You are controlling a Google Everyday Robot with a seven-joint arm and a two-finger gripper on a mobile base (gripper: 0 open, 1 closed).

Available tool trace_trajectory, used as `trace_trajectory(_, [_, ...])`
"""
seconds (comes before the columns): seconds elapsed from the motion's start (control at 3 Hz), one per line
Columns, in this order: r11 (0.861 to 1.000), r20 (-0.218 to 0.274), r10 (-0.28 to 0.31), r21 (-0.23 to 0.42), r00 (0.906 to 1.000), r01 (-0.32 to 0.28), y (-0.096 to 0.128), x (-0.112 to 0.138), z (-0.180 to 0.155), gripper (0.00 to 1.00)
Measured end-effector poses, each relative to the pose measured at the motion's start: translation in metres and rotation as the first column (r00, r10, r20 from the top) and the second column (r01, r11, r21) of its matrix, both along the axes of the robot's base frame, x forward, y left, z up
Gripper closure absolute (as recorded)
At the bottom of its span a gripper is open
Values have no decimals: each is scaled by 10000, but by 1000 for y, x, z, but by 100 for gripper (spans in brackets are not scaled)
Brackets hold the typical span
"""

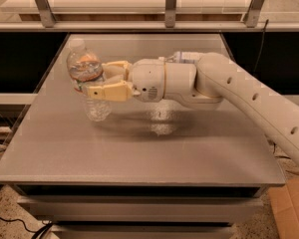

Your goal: Place water bottle upright

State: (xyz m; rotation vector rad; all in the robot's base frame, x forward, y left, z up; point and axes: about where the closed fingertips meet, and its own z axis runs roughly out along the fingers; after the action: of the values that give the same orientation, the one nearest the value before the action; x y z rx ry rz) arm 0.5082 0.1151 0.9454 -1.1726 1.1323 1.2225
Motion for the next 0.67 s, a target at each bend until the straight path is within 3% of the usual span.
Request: trace_trajectory(0.67, [10000, -135, 48, 71, 9999, -47, 2, 1, -4, 100])
